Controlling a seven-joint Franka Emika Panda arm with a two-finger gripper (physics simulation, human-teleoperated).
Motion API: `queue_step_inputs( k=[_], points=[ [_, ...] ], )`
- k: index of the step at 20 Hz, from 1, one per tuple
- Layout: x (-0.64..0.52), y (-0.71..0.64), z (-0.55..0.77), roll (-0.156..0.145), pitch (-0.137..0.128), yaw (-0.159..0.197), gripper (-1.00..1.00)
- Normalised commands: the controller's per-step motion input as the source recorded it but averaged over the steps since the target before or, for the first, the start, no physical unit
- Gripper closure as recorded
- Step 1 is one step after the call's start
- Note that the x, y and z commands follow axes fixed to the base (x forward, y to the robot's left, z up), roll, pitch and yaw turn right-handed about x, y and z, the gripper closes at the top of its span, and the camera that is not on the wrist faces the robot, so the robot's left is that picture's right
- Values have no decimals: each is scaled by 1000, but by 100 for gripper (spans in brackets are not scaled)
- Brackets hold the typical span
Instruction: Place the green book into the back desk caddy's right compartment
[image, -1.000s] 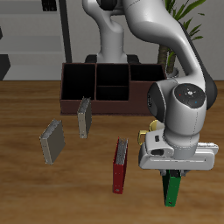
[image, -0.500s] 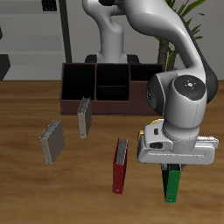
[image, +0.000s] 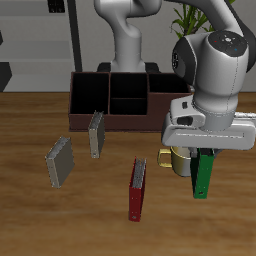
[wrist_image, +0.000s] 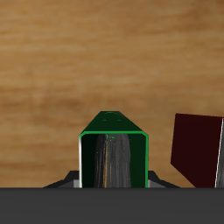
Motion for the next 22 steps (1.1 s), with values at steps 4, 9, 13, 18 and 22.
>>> queue_step_inputs(
  k=[4, 9, 13, 18, 22],
  points=[
    [-486, -96, 729, 2, -15, -29, 100],
    [-480, -97, 513, -11, -23, 13, 100],
    [-666, -173, 519, -47, 29, -41, 100],
    [-831, -6, 494, 3, 27, 10, 100],
    [-747, 56, 395, 23, 3, 23, 100]
  ],
)
